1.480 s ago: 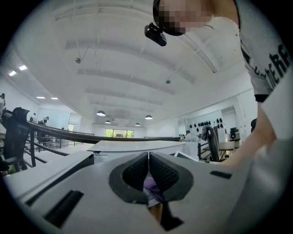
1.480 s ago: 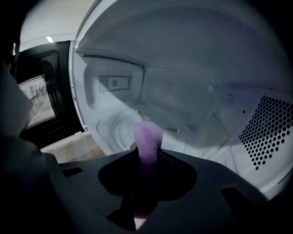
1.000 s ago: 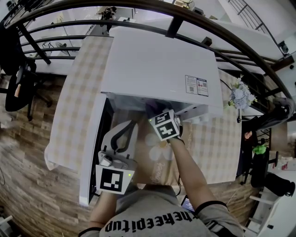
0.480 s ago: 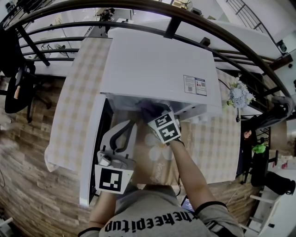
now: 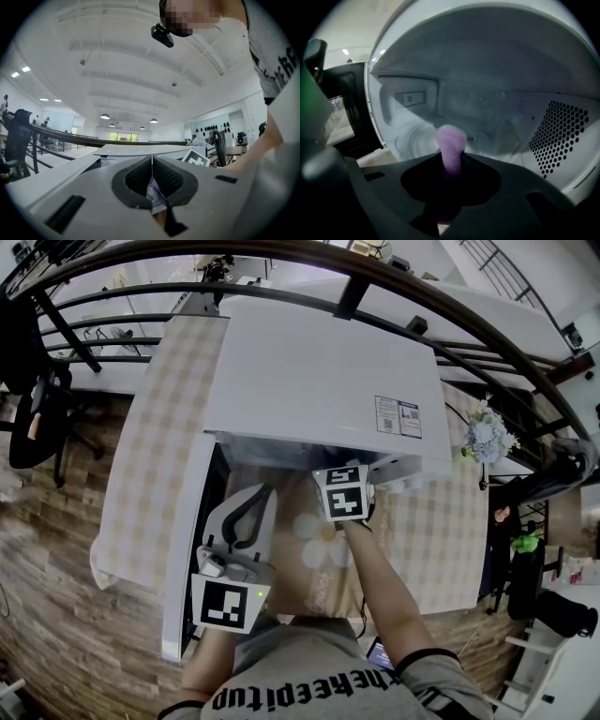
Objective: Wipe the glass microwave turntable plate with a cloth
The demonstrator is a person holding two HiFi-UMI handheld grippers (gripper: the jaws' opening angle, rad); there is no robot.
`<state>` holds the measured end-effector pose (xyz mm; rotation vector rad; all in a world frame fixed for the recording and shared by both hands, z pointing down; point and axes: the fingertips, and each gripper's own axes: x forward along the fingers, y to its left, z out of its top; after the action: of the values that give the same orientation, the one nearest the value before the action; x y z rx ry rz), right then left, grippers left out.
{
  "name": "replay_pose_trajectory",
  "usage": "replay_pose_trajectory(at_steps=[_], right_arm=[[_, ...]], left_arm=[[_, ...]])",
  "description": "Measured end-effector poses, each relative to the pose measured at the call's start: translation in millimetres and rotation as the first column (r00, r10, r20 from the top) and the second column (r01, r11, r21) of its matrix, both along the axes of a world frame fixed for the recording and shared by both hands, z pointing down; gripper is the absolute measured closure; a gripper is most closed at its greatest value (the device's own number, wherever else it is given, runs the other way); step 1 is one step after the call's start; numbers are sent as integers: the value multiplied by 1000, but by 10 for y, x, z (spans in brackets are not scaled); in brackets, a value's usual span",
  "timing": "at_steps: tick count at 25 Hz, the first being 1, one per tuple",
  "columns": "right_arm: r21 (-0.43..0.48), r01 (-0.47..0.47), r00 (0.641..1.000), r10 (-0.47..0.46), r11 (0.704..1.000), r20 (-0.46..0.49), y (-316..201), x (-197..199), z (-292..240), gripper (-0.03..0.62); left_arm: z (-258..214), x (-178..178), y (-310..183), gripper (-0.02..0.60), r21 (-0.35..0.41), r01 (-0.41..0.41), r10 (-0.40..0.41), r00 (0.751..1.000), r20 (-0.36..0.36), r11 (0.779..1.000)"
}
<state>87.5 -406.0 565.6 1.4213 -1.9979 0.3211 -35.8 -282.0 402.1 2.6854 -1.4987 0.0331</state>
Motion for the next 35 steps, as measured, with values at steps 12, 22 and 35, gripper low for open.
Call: replay_pose_trajectory(at_steps=[12,22,35], right_arm=[[-88,37,999,-38,995,-12,-100,-25,257,508],[-85,227,974,-226,970,26,48,-431,264,508],[-92,296,954,-290,951,74,279,-633,238,508]], left_arm=[[59,-18,-47,571,-24,11,-11,1000,-15,1000],[31,6,-27,571,-10,1,-1,1000,-8,1000],[-12,10,31,571,-1,-22,22,999,-24,1000]])
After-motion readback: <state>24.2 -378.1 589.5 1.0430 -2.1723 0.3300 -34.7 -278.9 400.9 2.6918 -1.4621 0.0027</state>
